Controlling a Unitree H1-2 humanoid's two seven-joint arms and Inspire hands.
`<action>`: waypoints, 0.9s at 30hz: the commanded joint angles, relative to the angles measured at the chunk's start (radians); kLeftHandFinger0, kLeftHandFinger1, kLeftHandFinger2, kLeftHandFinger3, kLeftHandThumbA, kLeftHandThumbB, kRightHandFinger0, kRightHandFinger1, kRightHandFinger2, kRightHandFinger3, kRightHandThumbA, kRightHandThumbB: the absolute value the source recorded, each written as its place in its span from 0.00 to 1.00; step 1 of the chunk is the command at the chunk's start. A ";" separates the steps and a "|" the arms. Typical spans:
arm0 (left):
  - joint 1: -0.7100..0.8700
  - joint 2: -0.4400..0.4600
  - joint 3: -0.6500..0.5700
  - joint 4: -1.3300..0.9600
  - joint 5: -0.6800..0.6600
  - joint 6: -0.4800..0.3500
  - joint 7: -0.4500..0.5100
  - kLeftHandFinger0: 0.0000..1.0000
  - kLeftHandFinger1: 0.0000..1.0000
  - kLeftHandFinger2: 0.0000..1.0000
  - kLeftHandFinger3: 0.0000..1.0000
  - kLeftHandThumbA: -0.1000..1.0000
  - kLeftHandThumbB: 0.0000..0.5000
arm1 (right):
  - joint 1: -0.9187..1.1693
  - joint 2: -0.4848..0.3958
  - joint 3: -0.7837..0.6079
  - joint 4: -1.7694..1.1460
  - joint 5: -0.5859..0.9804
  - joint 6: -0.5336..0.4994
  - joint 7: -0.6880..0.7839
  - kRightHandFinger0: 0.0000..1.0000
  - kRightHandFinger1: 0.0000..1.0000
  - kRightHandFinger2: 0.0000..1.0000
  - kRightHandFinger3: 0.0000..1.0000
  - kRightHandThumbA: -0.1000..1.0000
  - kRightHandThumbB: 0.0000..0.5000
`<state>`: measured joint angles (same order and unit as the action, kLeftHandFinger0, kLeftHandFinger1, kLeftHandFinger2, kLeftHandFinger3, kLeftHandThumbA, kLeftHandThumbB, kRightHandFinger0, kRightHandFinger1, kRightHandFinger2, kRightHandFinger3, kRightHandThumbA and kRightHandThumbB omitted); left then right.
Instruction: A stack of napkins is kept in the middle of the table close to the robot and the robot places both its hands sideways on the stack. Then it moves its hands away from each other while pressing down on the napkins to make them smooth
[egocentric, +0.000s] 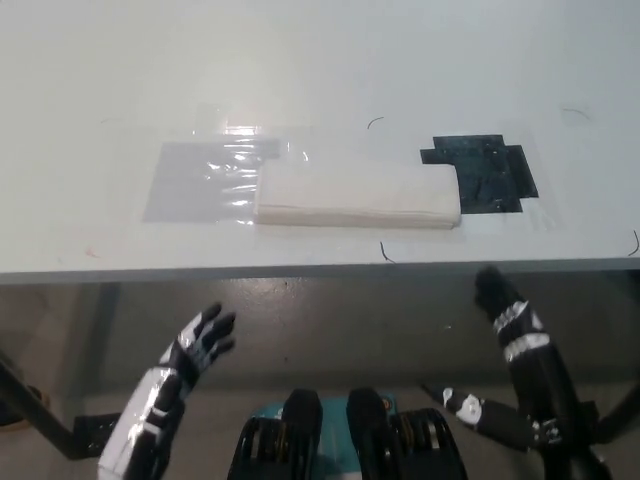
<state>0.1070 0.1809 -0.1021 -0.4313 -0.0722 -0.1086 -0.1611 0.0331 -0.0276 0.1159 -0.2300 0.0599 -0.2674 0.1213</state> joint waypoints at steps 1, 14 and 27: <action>-0.102 -0.011 0.000 -0.121 -0.075 0.038 -0.011 1.00 1.00 1.00 1.00 1.00 0.84 | -0.095 0.033 0.005 -0.093 0.080 -0.001 0.003 1.00 1.00 1.00 1.00 1.00 0.64; -0.562 -0.130 0.030 0.110 -0.038 0.166 0.042 1.00 1.00 1.00 1.00 1.00 0.78 | -0.488 0.128 -0.046 0.100 0.172 0.105 -0.019 1.00 1.00 1.00 1.00 1.00 0.66; -0.966 -0.289 0.151 0.694 -0.072 0.142 0.143 1.00 1.00 1.00 1.00 1.00 0.64 | -0.850 0.238 -0.190 0.560 0.210 0.049 -0.096 1.00 1.00 1.00 1.00 1.00 0.60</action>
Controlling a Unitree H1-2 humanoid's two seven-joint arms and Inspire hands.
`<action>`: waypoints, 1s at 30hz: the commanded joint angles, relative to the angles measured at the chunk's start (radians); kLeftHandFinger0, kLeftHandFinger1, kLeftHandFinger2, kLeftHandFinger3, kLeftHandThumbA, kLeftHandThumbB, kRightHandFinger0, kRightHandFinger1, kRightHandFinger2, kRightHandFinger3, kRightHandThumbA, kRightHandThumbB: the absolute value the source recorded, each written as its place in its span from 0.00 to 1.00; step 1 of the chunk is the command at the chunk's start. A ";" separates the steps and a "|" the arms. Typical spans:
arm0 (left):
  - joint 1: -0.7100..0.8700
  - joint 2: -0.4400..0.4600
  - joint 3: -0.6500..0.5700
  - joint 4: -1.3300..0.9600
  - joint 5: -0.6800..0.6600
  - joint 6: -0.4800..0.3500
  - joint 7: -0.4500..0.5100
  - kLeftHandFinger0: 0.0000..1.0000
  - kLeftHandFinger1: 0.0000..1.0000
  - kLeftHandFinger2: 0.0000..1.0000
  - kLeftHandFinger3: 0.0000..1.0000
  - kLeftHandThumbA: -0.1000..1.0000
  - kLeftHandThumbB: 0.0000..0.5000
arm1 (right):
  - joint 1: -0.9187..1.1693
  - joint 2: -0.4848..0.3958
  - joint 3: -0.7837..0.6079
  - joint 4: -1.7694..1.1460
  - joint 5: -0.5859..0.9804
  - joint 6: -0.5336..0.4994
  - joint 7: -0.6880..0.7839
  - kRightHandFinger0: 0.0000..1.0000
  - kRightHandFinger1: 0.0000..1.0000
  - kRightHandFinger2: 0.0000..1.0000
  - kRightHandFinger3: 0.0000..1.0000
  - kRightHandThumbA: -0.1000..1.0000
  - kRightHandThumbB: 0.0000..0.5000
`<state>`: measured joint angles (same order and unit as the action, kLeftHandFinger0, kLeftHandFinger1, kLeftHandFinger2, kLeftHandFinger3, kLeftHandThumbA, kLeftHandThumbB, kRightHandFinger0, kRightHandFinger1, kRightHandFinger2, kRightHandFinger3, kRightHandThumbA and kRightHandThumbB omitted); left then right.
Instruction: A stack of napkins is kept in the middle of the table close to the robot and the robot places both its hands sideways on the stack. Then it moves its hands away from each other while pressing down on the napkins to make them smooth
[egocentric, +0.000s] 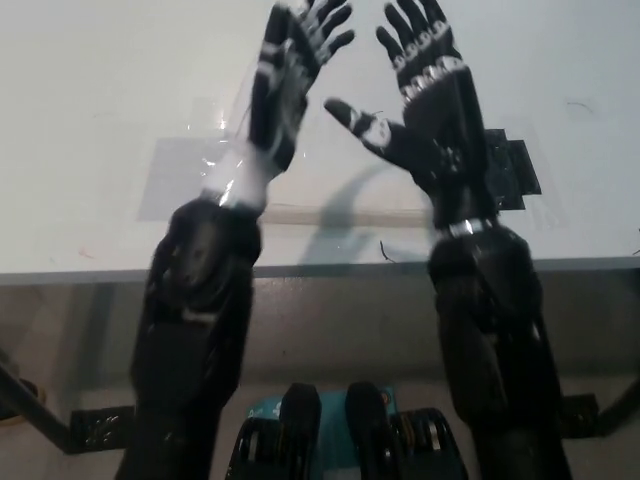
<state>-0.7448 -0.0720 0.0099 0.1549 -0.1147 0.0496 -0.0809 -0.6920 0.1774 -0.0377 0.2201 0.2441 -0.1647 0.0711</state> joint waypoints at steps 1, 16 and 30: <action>-0.129 -0.042 0.047 0.135 -0.031 -0.014 0.067 1.00 1.00 1.00 1.00 1.00 0.67 | -0.142 0.038 -0.045 0.141 0.029 -0.061 -0.050 1.00 1.00 1.00 1.00 1.00 0.58; -0.308 -0.070 0.149 0.683 -0.045 -0.180 0.136 1.00 1.00 1.00 1.00 1.00 0.69 | -0.361 0.068 -0.280 0.632 0.244 -0.184 0.028 1.00 1.00 1.00 1.00 1.00 0.55; -0.370 -0.037 0.189 1.069 -0.033 -0.316 0.168 1.00 1.00 1.00 1.00 1.00 0.55 | -0.461 0.026 -0.460 1.075 0.328 -0.222 0.113 1.00 1.00 1.00 1.00 1.00 0.55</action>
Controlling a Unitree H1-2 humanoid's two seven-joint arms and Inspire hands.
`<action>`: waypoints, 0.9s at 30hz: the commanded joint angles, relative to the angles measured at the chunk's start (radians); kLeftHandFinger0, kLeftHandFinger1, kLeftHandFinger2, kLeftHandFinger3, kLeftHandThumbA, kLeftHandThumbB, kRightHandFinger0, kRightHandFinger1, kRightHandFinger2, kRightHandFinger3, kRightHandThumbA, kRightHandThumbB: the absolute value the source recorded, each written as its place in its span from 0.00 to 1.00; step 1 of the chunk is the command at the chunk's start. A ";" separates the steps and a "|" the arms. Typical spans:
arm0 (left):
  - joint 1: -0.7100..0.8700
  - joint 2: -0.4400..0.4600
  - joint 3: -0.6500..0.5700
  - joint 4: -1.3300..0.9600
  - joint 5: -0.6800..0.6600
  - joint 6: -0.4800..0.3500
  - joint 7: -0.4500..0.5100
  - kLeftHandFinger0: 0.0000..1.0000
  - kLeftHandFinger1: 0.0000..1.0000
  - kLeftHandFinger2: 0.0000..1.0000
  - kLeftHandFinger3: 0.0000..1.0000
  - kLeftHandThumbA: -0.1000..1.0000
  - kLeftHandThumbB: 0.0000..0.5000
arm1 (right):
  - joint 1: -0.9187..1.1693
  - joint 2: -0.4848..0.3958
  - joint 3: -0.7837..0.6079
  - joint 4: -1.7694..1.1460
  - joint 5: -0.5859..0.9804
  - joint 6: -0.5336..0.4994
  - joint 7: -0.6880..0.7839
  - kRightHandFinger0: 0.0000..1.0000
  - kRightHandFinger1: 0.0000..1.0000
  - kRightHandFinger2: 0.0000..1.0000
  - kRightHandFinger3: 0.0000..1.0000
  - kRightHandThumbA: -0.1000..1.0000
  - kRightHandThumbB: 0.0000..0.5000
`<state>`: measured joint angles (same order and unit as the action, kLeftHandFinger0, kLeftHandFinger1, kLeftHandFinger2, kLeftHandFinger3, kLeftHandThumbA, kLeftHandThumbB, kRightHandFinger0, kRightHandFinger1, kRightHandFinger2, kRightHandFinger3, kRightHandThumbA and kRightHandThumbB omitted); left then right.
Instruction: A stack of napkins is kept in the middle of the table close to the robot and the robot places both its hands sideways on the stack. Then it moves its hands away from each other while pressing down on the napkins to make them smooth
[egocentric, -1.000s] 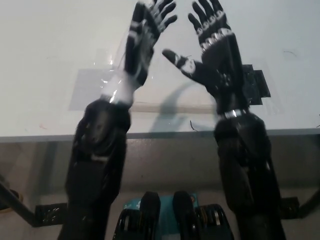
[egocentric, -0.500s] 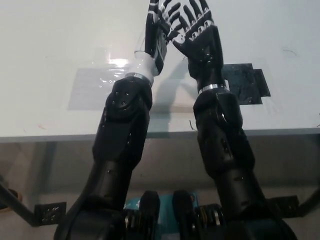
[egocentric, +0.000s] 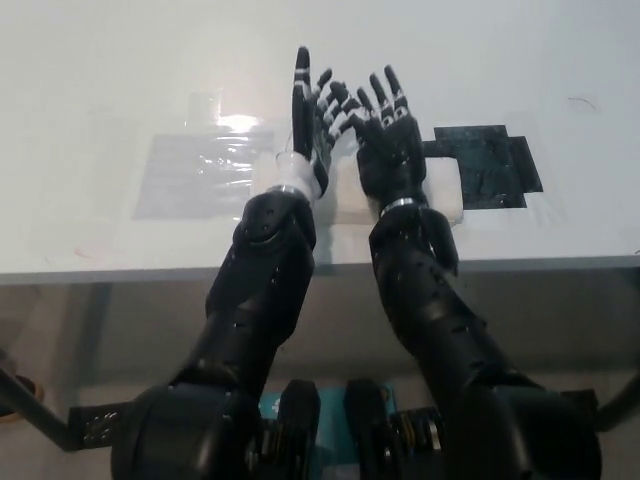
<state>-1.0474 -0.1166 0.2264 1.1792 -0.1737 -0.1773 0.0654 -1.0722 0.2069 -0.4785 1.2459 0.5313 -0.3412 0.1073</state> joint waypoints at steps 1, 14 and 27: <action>-0.067 0.010 -0.035 0.063 0.033 -0.094 0.031 1.00 1.00 1.00 1.00 1.00 0.54 | -0.081 -0.008 -0.030 0.069 0.050 -0.039 0.088 1.00 1.00 1.00 1.00 1.00 0.57; -0.057 0.022 -0.096 0.170 0.056 -0.096 0.068 1.00 1.00 1.00 1.00 1.00 0.60 | -0.041 -0.026 0.004 0.142 -0.005 -0.019 0.085 1.00 1.00 1.00 1.00 1.00 0.61; 0.010 0.050 -0.139 0.135 0.063 -0.122 0.017 1.00 1.00 1.00 1.00 1.00 0.61 | 0.024 -0.099 0.004 0.147 -0.001 -0.015 0.142 1.00 1.00 1.00 1.00 1.00 0.65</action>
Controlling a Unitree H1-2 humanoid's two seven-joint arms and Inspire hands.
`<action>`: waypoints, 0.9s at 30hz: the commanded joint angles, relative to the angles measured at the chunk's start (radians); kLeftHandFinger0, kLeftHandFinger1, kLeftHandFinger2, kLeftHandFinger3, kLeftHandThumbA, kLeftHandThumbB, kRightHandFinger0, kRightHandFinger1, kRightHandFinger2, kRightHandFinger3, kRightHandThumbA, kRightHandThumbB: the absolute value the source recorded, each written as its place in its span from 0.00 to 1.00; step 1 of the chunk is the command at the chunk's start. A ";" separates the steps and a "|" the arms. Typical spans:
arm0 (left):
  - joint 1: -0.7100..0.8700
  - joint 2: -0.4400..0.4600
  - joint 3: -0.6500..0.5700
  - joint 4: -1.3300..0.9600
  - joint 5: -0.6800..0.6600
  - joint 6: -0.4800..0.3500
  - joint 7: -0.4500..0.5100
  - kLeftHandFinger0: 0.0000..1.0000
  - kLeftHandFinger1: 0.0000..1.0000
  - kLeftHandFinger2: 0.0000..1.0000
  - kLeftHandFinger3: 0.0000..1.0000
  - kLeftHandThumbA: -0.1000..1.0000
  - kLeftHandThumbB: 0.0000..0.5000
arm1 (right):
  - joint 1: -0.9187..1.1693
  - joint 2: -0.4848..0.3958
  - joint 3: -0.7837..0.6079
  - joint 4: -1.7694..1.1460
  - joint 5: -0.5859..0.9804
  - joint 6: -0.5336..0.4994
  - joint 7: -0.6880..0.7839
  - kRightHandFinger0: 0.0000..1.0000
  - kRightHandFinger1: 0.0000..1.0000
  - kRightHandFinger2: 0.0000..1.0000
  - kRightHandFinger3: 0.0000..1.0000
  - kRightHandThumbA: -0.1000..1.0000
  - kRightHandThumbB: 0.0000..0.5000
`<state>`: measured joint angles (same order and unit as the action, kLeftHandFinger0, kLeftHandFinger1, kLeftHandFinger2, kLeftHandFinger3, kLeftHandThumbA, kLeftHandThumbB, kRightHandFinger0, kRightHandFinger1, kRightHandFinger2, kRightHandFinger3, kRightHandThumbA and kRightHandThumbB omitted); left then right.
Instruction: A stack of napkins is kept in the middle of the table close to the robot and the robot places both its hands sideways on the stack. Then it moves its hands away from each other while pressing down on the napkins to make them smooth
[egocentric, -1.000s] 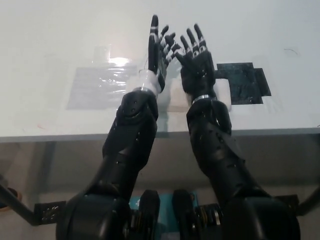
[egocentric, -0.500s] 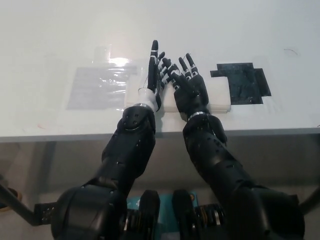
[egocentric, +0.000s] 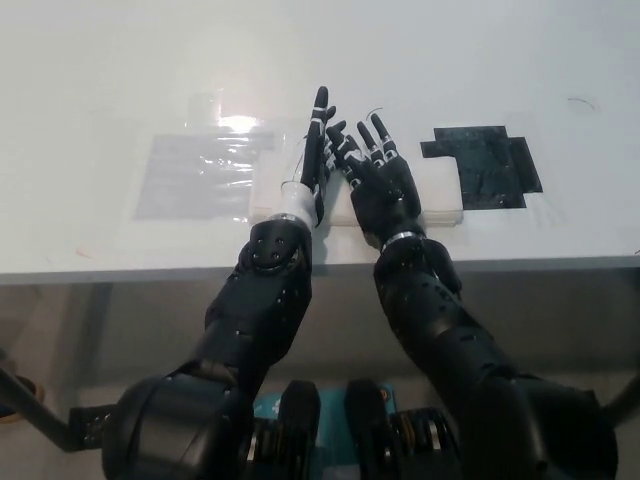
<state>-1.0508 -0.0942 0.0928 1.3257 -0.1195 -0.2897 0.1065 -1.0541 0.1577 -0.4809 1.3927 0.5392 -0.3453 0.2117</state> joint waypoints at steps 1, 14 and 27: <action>0.015 0.034 -0.005 -0.011 0.009 -0.014 -0.026 1.00 1.00 1.00 1.00 1.00 0.60 | 0.008 -0.059 0.009 -0.002 -0.011 -0.010 0.044 1.00 1.00 1.00 1.00 1.00 0.63; 0.048 0.121 0.025 -0.067 -0.016 -0.017 -0.050 1.00 1.00 1.00 1.00 1.00 0.60 | 0.042 -0.172 0.048 -0.017 -0.043 -0.021 0.075 1.00 1.00 1.00 1.00 1.00 0.54; 0.124 0.207 0.035 -0.220 -0.021 0.025 -0.097 1.00 1.00 1.00 1.00 1.00 0.65 | 0.082 -0.210 0.015 -0.027 -0.008 -0.002 0.118 1.00 1.00 1.00 1.00 1.00 0.47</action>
<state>-0.9157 0.0927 0.1200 1.1762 -0.1320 -0.2918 0.0301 -0.9767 -0.0350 -0.4520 1.3770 0.5160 -0.3478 0.3048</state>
